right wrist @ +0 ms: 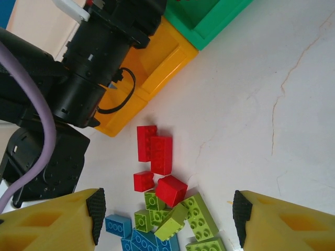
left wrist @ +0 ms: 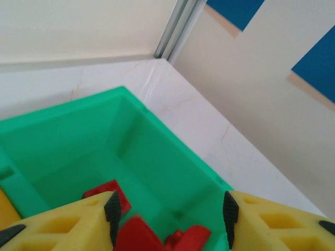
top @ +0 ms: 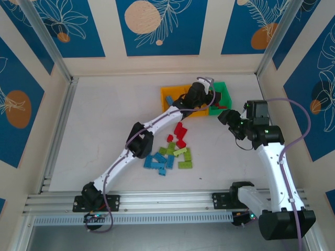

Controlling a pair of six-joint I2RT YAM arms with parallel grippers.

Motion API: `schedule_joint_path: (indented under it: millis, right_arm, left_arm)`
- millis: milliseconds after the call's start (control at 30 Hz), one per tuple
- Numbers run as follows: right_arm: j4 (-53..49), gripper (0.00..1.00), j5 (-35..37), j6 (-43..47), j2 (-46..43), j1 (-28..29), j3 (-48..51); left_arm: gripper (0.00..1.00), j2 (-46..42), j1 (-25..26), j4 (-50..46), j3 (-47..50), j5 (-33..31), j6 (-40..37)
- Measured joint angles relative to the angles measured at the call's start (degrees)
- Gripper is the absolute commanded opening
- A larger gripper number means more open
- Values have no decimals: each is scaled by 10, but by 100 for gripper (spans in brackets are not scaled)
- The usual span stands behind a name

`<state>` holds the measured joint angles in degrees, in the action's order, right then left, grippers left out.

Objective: Sort the legos into containers by color

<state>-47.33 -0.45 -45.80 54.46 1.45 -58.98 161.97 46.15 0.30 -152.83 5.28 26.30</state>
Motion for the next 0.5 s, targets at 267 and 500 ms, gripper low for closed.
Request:
schedule_joint_path:
  millis: [267, 500]
  right_arm:
    - [-10, 68, -14, 22, -1, 0, 10]
    - [-8, 68, -23, 56, 68, 96, 8]
  left_arm:
    - [50, -273, -2, 54, 356, -1, -24]
    - [50, -675, -14, 95, 705, -16, -111]
